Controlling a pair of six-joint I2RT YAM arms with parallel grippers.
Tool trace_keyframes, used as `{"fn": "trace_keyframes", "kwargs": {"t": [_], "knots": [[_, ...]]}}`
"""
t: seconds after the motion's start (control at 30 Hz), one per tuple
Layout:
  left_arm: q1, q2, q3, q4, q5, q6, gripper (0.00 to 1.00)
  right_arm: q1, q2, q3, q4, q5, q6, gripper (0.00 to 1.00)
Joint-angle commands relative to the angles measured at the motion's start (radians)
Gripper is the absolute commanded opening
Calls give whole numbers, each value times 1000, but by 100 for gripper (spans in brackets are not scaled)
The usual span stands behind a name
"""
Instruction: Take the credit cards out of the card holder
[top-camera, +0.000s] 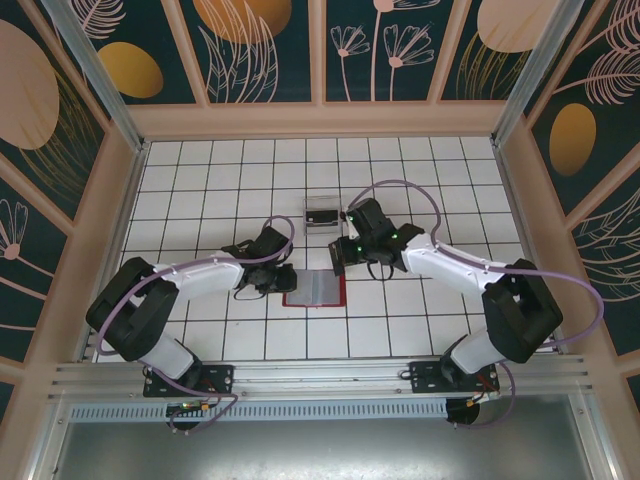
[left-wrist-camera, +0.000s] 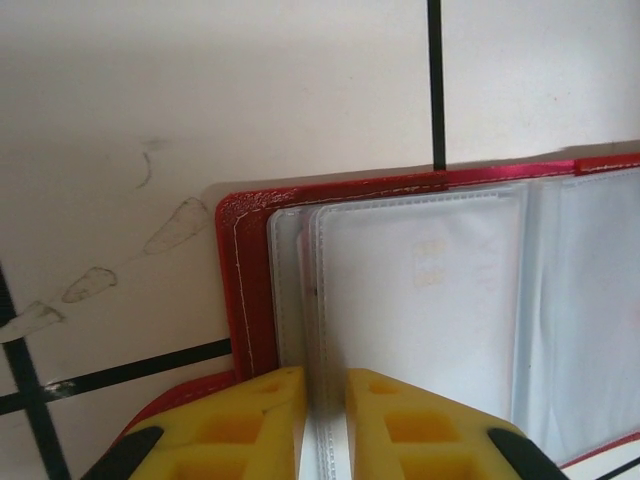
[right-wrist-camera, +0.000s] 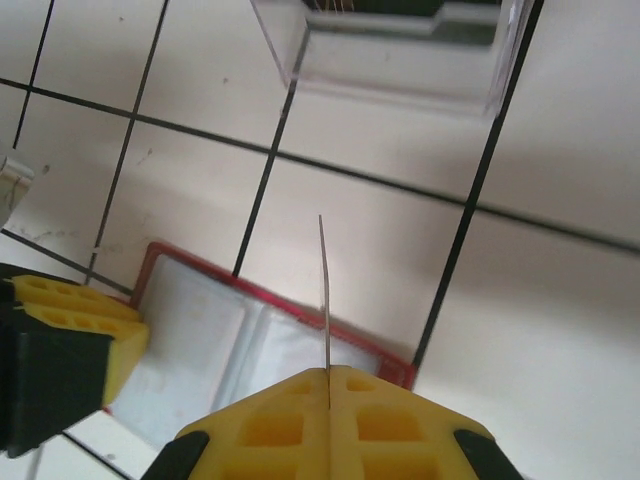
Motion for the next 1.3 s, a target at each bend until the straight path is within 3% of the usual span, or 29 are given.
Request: {"fn": "trace_keyframes", "kwargs": {"t": [0.0, 0.3, 0.6, 0.97, 1.27], "knots": [[-1, -27, -25, -59, -69, -9, 21, -33, 15, 73, -63, 70, -235, 0], [-1, -94, -30, -59, -124, -11, 23, -39, 110, 242, -161, 95, -698, 0], [-1, -125, -35, -68, -135, -5, 23, -36, 257, 474, -303, 61, -1017, 0], [0, -116, -80, -45, -65, 7, 24, -28, 428, 739, -459, 44, -1237, 0], [-1, -115, -77, -41, -51, 17, 25, -25, 548, 891, -559, 49, -1311, 0]]}}
